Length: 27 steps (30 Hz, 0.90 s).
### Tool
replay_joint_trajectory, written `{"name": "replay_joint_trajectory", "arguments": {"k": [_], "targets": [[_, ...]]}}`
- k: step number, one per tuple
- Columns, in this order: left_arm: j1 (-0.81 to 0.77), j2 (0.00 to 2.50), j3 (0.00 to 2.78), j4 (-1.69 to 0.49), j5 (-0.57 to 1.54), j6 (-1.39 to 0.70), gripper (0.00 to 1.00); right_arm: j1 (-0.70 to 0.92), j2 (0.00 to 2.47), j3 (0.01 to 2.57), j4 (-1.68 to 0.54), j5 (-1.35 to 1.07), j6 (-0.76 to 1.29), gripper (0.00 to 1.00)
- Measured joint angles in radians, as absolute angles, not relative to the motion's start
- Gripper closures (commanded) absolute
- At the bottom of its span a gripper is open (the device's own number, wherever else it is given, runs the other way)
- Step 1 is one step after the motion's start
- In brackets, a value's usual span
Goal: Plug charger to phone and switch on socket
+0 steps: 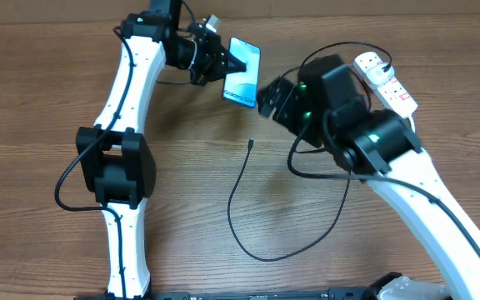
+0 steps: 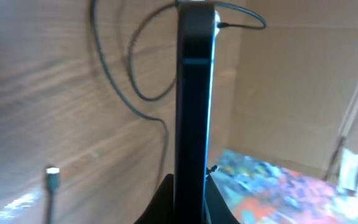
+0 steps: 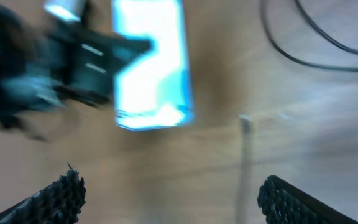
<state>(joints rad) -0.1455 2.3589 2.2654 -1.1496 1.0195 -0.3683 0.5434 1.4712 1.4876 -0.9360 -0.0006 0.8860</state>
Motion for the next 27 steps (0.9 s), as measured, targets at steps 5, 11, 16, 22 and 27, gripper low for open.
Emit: {"name": "replay_joint_trajectory", "arguments": {"k": [5, 11, 16, 22, 27], "targets": [[-0.122, 2.356, 2.265, -1.197, 0.837, -0.362, 0.96, 0.547, 1.623, 1.487, -0.954, -0.003, 0.822, 0.27], [-0.108, 2.356, 2.265, -1.292, 0.624, -0.361, 0.96, 0.572, 1.791, 1.487, -0.945, -0.01, 0.796, 0.37], [-0.11, 2.356, 2.265, -1.31, 0.561, -0.34, 0.96, 0.579, 1.939, 1.487, -0.925, -0.054, 0.786, 0.46], [-0.11, 2.354, 2.265, -1.338, 0.403, -0.368, 0.96, 0.579, 1.989, 1.485, -0.897, -0.076, 0.781, 0.47], [-0.109, 2.352, 2.265, -1.339, 0.326, -0.39, 0.96, 0.579, 2.02, 1.49, -0.894, -0.08, 0.769, 0.5]]}}
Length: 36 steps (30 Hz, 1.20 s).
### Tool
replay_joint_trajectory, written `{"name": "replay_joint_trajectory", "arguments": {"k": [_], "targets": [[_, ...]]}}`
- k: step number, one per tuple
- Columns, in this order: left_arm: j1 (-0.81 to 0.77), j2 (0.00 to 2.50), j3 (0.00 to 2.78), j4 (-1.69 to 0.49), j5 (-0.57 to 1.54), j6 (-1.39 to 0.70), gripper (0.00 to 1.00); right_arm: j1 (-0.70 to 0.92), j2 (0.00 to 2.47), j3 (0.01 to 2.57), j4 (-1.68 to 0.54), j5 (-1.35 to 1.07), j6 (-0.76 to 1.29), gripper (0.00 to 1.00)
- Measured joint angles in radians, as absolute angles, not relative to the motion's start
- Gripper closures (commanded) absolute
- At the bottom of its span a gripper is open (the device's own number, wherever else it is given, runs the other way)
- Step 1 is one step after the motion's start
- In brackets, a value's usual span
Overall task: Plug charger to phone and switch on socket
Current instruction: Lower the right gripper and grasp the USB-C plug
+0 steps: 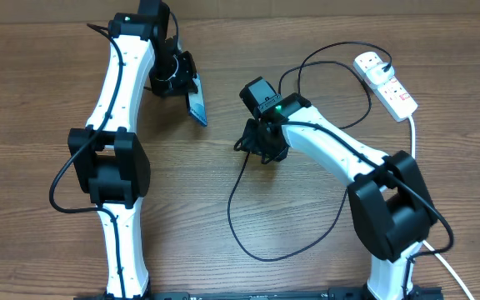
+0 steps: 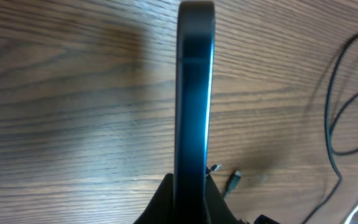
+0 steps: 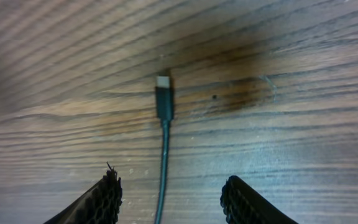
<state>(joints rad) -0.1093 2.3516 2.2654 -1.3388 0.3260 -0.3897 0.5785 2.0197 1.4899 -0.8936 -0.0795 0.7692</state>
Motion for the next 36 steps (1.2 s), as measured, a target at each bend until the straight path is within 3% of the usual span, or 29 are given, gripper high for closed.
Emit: {"name": "replay_joint_trajectory", "arguments": {"k": [11, 26, 36], "targets": [[-0.13, 2.349, 2.265, -1.34, 0.294, -0.389, 0.96, 0.579, 2.138, 1.605, -0.935, -0.044, 0.76, 0.61], [-0.15, 2.349, 2.265, -1.331, 0.295, -0.385, 0.96, 0.61, 2.183, 1.613, -0.931, 0.009, 0.768, 0.65], [-0.15, 2.349, 2.265, -1.331, 0.291, -0.381, 0.96, 0.613, 2.196, 1.629, -0.943, 0.015, 0.771, 0.79]]}}
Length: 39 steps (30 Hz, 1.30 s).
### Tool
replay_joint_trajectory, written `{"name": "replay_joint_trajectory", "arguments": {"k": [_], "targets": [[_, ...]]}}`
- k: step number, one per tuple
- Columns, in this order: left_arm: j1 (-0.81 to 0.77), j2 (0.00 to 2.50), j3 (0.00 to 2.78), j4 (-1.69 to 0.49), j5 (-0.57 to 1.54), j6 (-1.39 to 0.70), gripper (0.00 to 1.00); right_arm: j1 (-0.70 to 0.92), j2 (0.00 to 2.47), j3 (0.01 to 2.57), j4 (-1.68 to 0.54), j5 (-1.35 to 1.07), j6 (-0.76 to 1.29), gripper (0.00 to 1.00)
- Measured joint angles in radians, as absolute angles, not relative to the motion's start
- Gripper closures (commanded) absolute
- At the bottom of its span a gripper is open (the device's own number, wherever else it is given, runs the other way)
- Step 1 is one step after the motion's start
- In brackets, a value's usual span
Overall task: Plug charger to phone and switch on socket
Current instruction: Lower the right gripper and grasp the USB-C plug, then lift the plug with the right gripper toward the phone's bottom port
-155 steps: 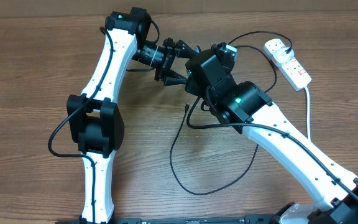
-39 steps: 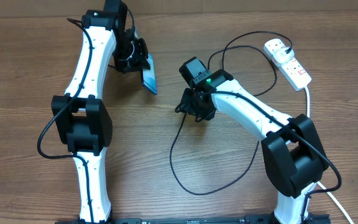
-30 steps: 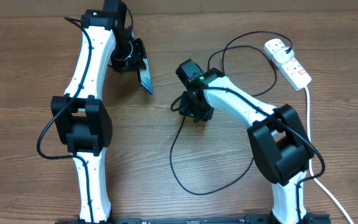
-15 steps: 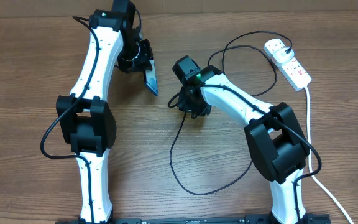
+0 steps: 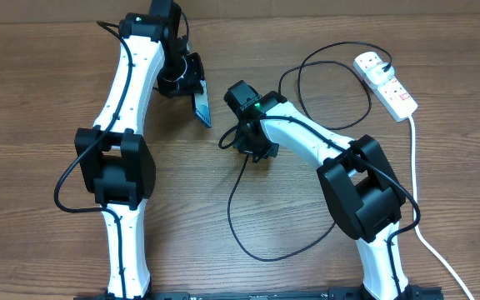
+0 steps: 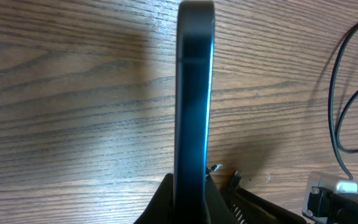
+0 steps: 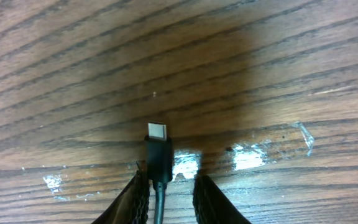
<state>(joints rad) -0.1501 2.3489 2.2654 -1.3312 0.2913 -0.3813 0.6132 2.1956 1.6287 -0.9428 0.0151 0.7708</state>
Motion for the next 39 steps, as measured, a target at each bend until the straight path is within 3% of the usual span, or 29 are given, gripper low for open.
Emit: {"name": "replay_joint_trajectory", "arguments": {"k": [9, 20, 25, 33, 39], "targets": [[-0.15, 2.349, 2.265, -1.332, 0.286, -0.381, 0.96, 0.617, 2.198, 1.631, -0.951, 0.039, 0.772, 0.79], [-0.15, 2.349, 2.265, -1.332, 0.286, -0.381, 0.96, 0.617, 2.214, 1.652, -0.978, 0.057, 0.775, 0.86], [-0.15, 2.349, 2.265, -1.332, 0.286, -0.372, 0.96, 0.618, 2.215, 1.654, -0.971, 0.056, 0.774, 0.96], [-0.15, 2.349, 2.265, -1.33, 0.289, -0.362, 0.96, 0.618, 2.216, 1.657, -0.97, 0.051, 0.774, 0.96], [-0.141, 2.349, 2.265, -1.258, 0.444, -0.308, 0.96, 0.616, 2.221, 1.687, -1.039, 0.049, 0.764, 0.96]]}}
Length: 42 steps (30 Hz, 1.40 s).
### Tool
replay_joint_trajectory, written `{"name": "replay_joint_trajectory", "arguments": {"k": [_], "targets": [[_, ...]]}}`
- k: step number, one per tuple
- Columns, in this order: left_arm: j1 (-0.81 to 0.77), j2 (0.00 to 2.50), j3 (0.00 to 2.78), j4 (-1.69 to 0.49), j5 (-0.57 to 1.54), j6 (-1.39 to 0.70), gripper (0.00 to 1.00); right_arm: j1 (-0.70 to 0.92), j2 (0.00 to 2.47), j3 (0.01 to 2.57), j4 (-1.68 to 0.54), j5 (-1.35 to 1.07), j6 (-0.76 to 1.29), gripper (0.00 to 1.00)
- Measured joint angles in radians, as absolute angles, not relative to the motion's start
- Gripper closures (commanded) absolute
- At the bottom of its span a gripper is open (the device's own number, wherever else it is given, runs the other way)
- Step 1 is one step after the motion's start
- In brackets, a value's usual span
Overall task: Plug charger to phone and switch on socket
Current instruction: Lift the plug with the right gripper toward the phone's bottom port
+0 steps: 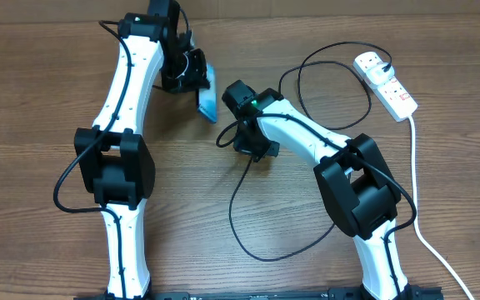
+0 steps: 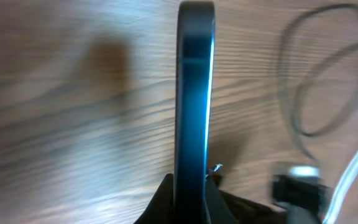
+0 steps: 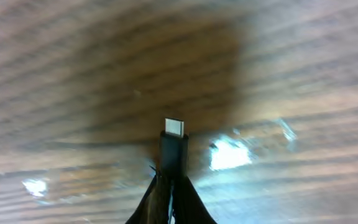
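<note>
My left gripper (image 2: 190, 186) is shut on the blue phone (image 2: 194, 93), which shows edge-on and upright in the left wrist view. From overhead the phone (image 1: 207, 102) hangs tilted above the table at the back, a little left of the right gripper. My right gripper (image 3: 171, 182) is shut on the black charger plug (image 3: 174, 144), its metal tip pointing away from the fingers, low over the wood. Overhead, the right gripper (image 1: 249, 148) hides the plug. The black cable (image 1: 238, 221) loops across the table toward the white socket strip (image 1: 387, 82) at the back right.
The cable makes a second loop (image 1: 332, 62) beside the socket strip. A white lead (image 1: 415, 192) runs from the strip down the right side. The wooden table (image 1: 40, 100) reaches a cardboard wall at the back.
My right gripper's fingers, which stood slightly apart on either side of the plug, are now shut on it. The phone in my left gripper has tilted, showing more of its screen from overhead.
At first my left gripper held the phone up near the open right gripper, with the plug lying on the table. Then the phone was at the back left and the right gripper open over the plug. Later its fingers flanked the plug; now they grip it.
</note>
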<state>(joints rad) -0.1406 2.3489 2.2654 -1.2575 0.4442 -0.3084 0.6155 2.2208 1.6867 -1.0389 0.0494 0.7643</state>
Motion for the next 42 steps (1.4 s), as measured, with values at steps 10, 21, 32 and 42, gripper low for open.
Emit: {"name": "replay_joint_trajectory", "arguments": {"k": [10, 21, 32, 42], "targets": [[-0.062, 2.349, 2.265, -1.094, 1.008, -0.28, 0.96, 0.616, 1.984, 1.717, -1.057, -0.122, 0.648, 0.96], [-0.046, 2.349, 2.265, -1.073, 1.404, -0.254, 0.96, 0.616, 1.727, 1.745, -1.04, -0.334, 0.545, 0.96], [-0.051, 2.349, 2.265, -1.073, 1.512, -0.258, 0.96, 0.616, 1.737, 1.745, -1.007, -0.389, 0.55, 0.96], [-0.051, 2.349, 2.265, -1.073, 1.519, -0.259, 0.96, 0.616, 1.739, 1.745, -0.959, -0.341, 0.599, 0.96]]}}
